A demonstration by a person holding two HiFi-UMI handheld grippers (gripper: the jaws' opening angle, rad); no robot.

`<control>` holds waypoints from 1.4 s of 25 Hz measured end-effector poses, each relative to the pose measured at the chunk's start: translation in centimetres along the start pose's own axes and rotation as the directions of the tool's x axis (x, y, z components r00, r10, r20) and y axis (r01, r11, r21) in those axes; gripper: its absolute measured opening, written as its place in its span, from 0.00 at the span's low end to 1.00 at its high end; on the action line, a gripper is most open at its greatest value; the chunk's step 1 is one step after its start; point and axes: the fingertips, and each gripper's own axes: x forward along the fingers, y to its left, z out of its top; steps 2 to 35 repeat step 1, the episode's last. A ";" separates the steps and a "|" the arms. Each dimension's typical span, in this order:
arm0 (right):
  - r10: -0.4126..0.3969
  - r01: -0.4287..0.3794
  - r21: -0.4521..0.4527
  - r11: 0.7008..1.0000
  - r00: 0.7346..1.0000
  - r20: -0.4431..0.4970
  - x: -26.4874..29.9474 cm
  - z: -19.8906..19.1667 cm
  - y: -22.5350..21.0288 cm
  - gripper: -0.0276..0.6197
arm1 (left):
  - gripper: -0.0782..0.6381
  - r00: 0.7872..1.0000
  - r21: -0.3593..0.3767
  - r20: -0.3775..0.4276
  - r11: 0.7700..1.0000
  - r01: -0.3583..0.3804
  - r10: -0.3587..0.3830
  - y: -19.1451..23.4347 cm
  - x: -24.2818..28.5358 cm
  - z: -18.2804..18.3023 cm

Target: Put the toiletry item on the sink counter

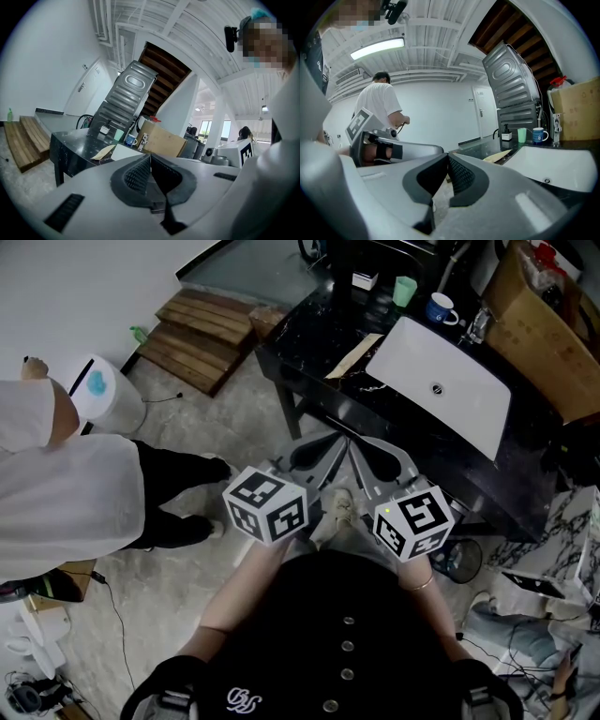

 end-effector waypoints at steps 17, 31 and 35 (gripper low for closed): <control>0.000 0.000 0.001 1.000 1.000 0.000 0.0 0.0 0.0 0.05 | 0.13 1.000 0.003 -0.002 1.000 0.004 -0.004 -0.1 0.0 0.0; 0.000 0.000 0.001 1.000 1.000 0.000 0.0 0.0 0.0 0.05 | 0.13 1.000 0.003 -0.002 1.000 0.004 -0.004 -0.1 0.0 0.0; 0.000 0.000 0.001 1.000 1.000 0.000 0.0 0.0 0.0 0.05 | 0.13 1.000 0.003 -0.002 1.000 0.004 -0.004 -0.1 0.0 0.0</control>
